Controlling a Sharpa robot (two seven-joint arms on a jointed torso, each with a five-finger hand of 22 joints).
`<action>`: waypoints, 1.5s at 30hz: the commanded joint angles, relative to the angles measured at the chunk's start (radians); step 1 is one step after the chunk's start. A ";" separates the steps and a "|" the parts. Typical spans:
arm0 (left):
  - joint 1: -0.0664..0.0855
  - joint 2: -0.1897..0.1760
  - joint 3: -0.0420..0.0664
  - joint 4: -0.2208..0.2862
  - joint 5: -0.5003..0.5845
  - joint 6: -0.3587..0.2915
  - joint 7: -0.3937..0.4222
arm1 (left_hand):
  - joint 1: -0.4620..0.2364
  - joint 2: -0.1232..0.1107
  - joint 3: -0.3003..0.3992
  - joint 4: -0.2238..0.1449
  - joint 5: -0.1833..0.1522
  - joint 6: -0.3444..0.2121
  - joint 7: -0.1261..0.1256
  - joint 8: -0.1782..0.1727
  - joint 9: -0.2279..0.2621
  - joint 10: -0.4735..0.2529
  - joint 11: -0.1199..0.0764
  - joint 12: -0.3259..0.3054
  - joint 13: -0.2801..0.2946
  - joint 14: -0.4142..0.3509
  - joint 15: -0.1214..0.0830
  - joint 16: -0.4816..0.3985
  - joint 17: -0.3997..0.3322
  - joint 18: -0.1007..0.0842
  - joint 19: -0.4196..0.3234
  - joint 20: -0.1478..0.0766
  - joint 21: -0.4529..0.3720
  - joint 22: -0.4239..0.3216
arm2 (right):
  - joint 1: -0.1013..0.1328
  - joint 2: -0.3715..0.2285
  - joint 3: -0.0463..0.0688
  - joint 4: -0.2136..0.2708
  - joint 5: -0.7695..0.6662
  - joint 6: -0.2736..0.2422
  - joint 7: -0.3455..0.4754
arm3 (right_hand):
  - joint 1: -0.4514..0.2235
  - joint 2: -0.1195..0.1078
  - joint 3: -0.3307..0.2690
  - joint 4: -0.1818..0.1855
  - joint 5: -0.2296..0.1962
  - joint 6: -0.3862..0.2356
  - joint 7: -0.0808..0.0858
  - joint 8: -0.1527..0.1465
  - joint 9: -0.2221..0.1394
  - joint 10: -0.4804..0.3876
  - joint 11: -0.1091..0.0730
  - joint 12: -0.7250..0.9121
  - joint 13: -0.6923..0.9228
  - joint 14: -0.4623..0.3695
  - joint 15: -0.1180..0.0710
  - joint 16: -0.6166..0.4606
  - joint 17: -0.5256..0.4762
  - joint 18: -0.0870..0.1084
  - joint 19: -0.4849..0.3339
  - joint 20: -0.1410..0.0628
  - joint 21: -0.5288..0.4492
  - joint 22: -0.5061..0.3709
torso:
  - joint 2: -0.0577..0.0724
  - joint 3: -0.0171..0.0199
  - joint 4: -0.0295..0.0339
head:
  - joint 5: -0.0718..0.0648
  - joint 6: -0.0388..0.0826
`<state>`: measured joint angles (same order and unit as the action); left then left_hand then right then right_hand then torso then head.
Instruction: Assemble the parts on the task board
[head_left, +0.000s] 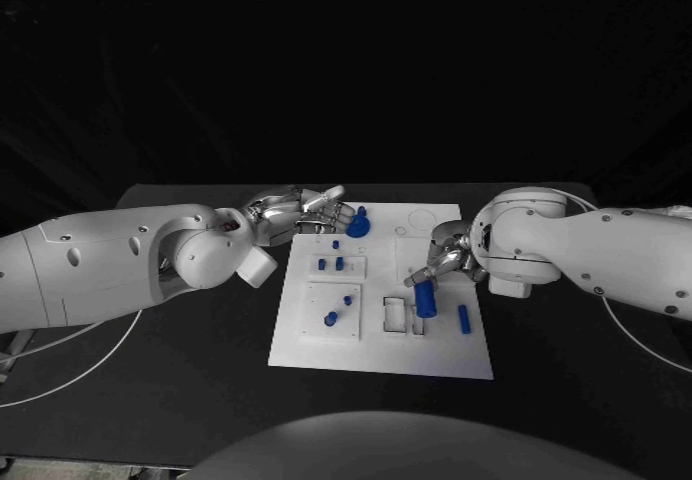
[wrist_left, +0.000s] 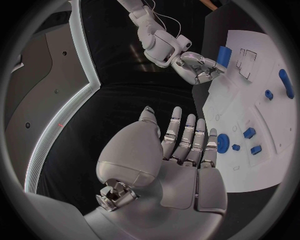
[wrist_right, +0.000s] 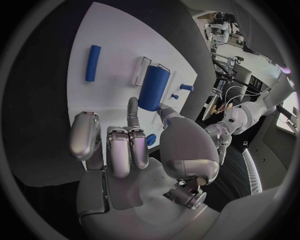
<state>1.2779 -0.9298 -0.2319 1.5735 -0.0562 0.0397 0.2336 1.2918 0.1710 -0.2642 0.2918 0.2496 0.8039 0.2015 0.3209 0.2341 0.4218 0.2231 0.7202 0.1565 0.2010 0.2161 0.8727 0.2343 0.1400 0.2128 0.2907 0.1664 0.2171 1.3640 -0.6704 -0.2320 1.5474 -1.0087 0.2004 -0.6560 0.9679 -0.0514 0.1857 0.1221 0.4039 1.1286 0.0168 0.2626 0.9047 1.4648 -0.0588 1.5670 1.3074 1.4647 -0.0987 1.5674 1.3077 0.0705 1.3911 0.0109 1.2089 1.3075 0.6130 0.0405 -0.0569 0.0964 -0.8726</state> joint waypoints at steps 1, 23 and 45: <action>0.000 -0.001 0.001 0.002 -0.003 0.014 0.004 | 0.011 0.001 -0.006 -0.002 0.005 0.003 0.006 0.007 -0.002 0.007 -0.001 0.003 -0.001 0.002 -0.001 0.002 -0.001 0.003 0.000 0.002 0.004 -0.001 | -0.006 0.015 0.000 -0.007 0.039 -0.010 -0.003 | 0.006 0.010 0.048 -0.041 -0.002 -0.016 -0.013 0.004 0.005 0.106 -0.003 0.004 0.263 0.106 -0.004 0.003 0.263 0.013 -0.011 0.001 -0.009 0.151 | 0.000 -0.0002 -0.0008 | 0.015 0.000; 0.000 -0.012 0.001 0.006 -0.004 0.016 -0.001 | 0.013 0.000 -0.007 -0.002 0.006 0.003 0.006 0.007 -0.002 0.007 -0.001 0.003 -0.001 0.002 -0.001 0.002 -0.002 0.003 0.000 0.002 0.003 -0.001 | -0.058 0.097 0.000 -0.066 0.050 -0.016 -0.005 | 0.002 0.017 0.058 -0.042 -0.025 -0.023 -0.010 -0.001 0.024 0.106 0.000 0.004 0.263 0.106 -0.002 0.003 0.263 0.017 -0.023 0.004 -0.033 0.145 | 0.000 0.0003 -0.0005 | 0.016 0.000; 0.000 -0.021 0.001 0.009 -0.008 0.017 -0.011 | 0.014 -0.001 -0.007 -0.002 0.007 0.003 0.006 0.007 -0.002 0.007 -0.001 0.003 -0.002 0.003 0.000 0.002 -0.002 0.003 -0.001 0.002 0.003 -0.002 | -0.072 0.106 0.000 -0.068 0.041 -0.008 -0.006 | -0.074 0.006 0.008 0.006 -0.275 -0.026 0.004 -0.048 0.043 0.106 0.010 0.004 0.263 0.106 0.007 0.003 0.263 0.016 -0.015 0.011 -0.041 0.146 | 0.000 0.0005 0.0006 | 0.019 0.000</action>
<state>1.2774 -0.9516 -0.2316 1.5792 -0.0602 0.0406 0.2192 1.2957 0.1670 -0.2670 0.2890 0.2495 0.8039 0.2015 0.3245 0.2332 0.4218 0.2231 0.7202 0.1558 0.2010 0.2161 0.8727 0.2336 0.1400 0.2128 0.2907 0.1664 0.2164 1.2947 -0.5677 -0.2316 1.4770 -0.9618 0.1821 -0.6658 0.9046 -0.0450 0.1993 0.1285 0.1404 1.1052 0.0181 0.2191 0.9484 1.4684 -0.0552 1.5670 1.3080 1.4647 -0.0986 1.5674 1.3074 0.0769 1.3763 0.0172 1.1733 1.3081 0.6129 0.0406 -0.0567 0.1146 -0.8726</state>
